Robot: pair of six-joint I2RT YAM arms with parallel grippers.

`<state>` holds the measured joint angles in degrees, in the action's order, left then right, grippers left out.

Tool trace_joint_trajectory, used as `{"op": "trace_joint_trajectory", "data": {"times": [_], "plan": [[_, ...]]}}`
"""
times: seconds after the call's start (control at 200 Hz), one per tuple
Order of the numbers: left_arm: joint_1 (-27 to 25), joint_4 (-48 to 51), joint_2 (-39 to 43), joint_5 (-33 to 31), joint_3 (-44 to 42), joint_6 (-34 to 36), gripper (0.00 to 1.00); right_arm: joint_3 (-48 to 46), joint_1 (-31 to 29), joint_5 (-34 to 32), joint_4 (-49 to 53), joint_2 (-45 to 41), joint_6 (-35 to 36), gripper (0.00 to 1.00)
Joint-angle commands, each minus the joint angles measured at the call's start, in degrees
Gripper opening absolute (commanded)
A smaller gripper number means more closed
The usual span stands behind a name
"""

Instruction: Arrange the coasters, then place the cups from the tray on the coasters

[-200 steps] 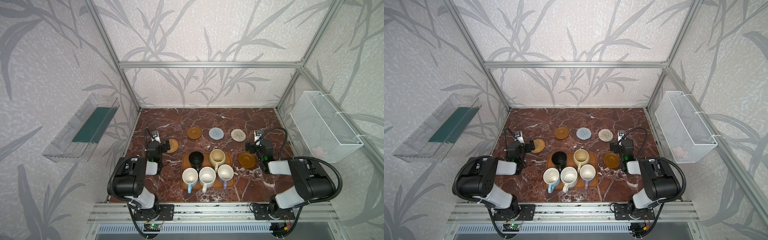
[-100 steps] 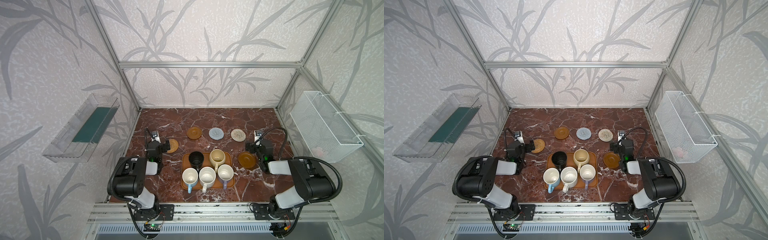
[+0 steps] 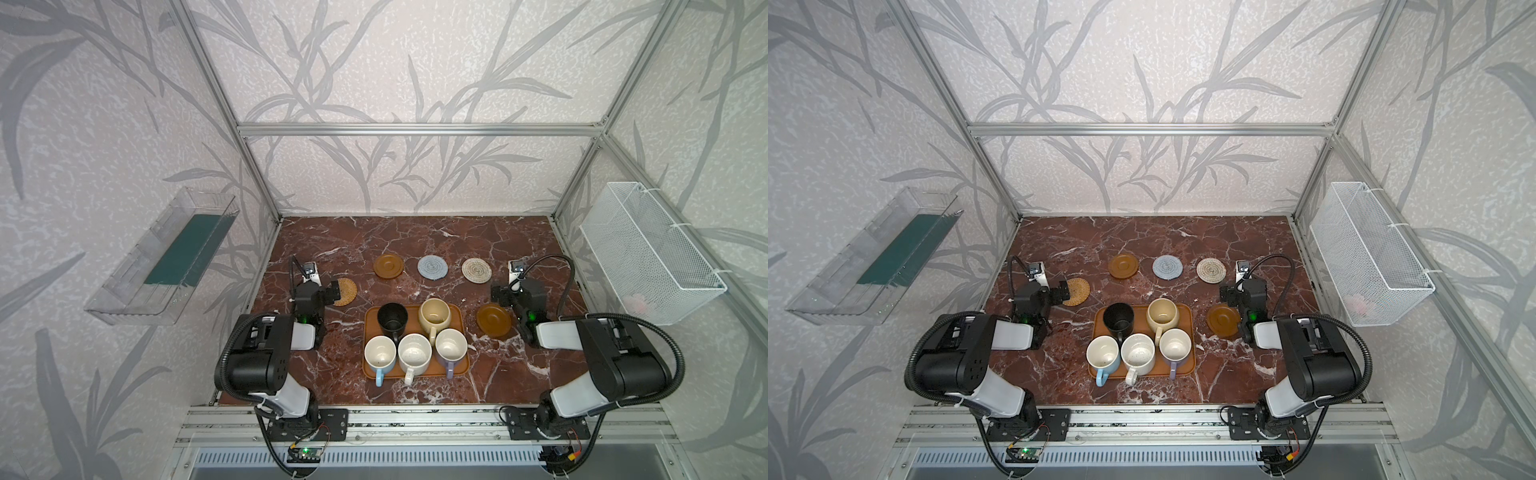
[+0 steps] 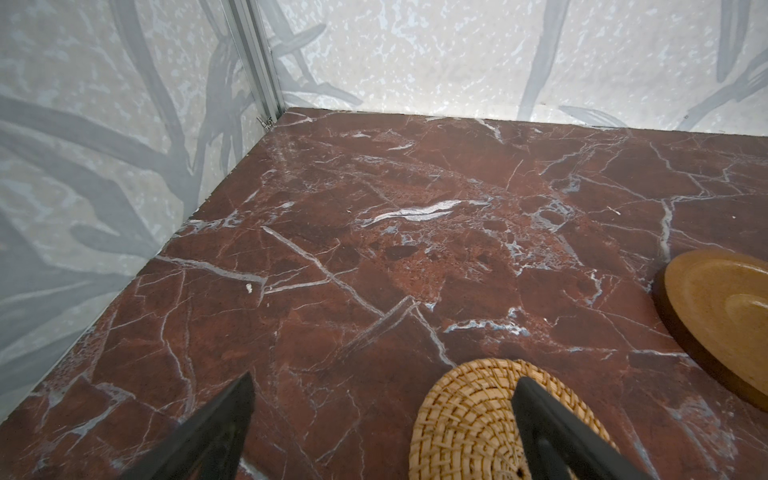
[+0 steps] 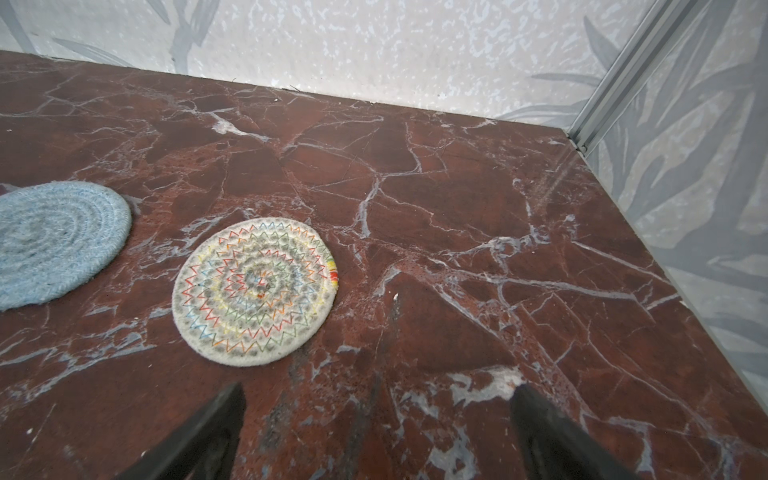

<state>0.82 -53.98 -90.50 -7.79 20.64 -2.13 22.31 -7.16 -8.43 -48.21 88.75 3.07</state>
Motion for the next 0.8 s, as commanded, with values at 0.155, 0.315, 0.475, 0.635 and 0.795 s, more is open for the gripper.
{"op": "trace_joint_trajectory", "data": {"times": [0.155,0.315,0.475,0.635,0.795], "plan": [[0.2,-6.0,2.5,-3.4,-2.6,-0.7,0.99,0.5,0.3,1.8,-1.0,-1.0,0.5,0.99],[0.2,0.6,7.0,-3.3,-1.2,-0.8,0.99,1.1,0.2,2.2,3.6,-5.2,0.8,0.99],[0.2,15.0,16.1,-7.8,2.4,-2.8,0.99,5.3,0.2,2.4,18.6,-11.1,-1.8,0.99],[0.1,28.4,23.3,-6.1,8.8,-8.1,0.99,9.1,0.2,3.5,29.0,-14.8,-6.8,0.99],[-0.1,39.6,25.8,-2.1,14.9,-14.7,0.99,14.3,0.1,7.5,40.1,-16.2,-6.5,0.99]]}}
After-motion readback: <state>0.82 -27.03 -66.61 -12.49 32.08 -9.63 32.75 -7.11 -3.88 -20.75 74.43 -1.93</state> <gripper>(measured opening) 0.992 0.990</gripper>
